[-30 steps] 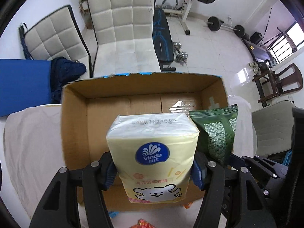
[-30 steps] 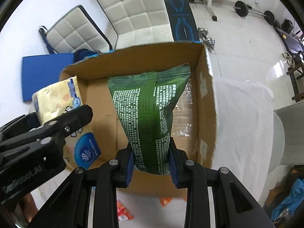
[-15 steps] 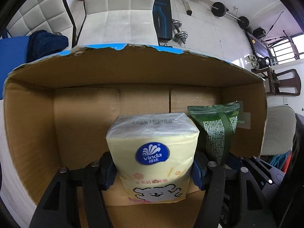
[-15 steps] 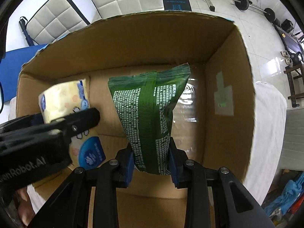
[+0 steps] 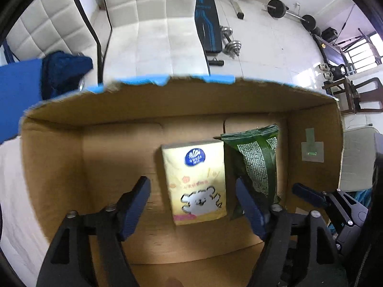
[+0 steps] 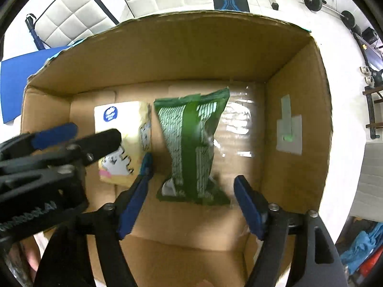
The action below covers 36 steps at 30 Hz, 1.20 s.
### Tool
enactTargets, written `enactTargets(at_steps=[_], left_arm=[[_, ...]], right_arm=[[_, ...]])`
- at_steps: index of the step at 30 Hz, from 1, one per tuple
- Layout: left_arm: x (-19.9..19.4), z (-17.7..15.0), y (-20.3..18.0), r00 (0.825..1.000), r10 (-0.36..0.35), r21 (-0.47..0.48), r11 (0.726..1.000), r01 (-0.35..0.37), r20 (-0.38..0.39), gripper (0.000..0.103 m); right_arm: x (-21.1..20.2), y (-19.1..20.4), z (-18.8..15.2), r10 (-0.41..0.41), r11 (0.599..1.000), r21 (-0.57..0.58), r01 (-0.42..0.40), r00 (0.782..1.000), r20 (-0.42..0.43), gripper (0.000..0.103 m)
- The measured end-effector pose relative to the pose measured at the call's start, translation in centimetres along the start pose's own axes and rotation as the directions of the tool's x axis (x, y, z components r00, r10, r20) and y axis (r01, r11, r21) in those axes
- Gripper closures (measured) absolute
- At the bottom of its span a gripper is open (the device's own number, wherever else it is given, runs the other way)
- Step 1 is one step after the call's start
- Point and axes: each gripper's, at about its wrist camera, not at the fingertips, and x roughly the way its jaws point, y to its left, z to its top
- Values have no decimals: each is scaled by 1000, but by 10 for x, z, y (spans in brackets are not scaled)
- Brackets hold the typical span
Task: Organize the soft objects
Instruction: 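Carry both packs into the cardboard box and open both tools to release, then grasp the red snack bag with the left tool while the right tool grasps the orange bag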
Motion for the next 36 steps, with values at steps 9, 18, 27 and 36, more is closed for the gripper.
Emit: enactTargets(at_steps=[9,18,27,36], left_arm=[[-56,-54,18,976,111,-38,994,-106,190,0],[-105,-126,14,961,66,-19,998,-63,270,0],[-161,-193,6,908,107,3,993,-119,405,0],[-186,-235,-6,897,109,-5,993,-119,429,0]], right_arm=[[-35,11,-55,-75,997,10,74,993,86,0],[-92,15,-115,-156,988,34,153,951,266,0],[-155,19,-186,-115,993,33,111,929,353,0],[-190,16,-240,-22,1000,20,15,922,387,0]])
